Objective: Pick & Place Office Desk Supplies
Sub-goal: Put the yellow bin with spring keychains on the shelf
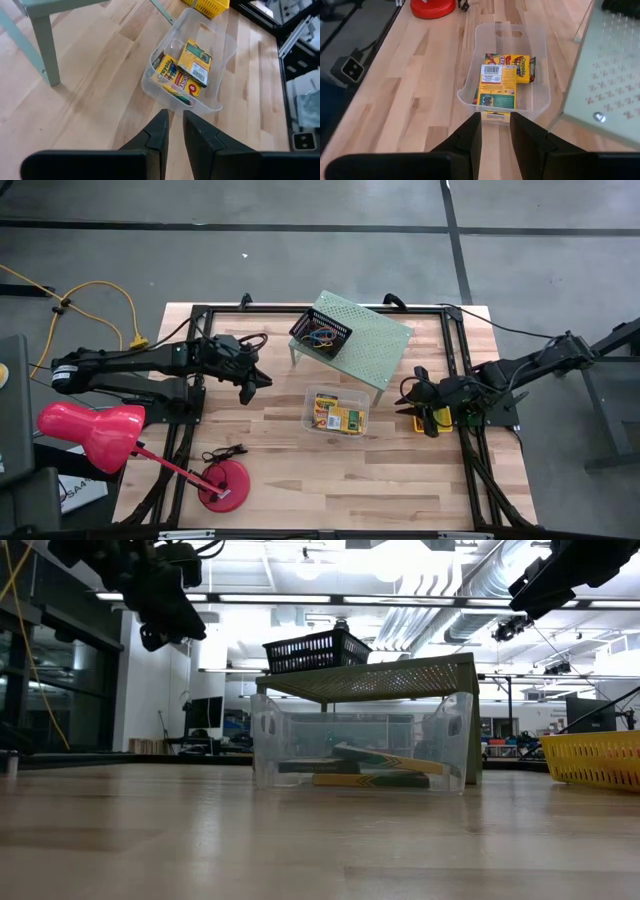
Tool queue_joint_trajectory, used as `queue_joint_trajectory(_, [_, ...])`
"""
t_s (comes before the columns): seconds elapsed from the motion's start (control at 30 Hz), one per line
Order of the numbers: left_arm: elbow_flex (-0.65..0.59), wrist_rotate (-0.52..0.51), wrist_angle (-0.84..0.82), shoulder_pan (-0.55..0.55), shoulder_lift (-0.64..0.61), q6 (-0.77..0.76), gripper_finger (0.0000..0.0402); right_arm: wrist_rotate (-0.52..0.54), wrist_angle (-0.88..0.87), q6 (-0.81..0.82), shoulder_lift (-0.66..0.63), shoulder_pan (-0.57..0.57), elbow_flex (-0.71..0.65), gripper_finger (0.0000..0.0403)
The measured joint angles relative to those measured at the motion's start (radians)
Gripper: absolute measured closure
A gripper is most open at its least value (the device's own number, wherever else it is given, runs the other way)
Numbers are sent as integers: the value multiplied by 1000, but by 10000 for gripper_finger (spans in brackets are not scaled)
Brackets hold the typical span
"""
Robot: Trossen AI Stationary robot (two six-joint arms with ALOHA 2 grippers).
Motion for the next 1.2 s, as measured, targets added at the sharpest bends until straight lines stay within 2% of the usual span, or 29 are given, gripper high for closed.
queue_joint_trajectory(0.2, [0,0,0,0,0,-18,350,-68,1,22,46,0,0,312])
queue_joint_trajectory(0.37, [0,0,0,0,0,-17,350,-68,50,-166,143,0,0,312])
queue_joint_trajectory(0.5, [0,1,0,0,0,-14,350,-69,162,-285,235,0,0,312])
queue_joint_trajectory(0.6, [0,1,0,0,0,-15,350,-68,240,-345,300,0,9,312])
queue_joint_trajectory(0.77, [0,1,0,0,0,-15,350,-61,258,-363,373,0,82,312])
queue_joint_trajectory(1.0, [0,12,1,0,0,-7,350,-120,254,-449,423,0,141,312])
queue_joint_trajectory(1.2, [0,11,4,1,0,-15,350,-124,253,-461,423,0,142,312])
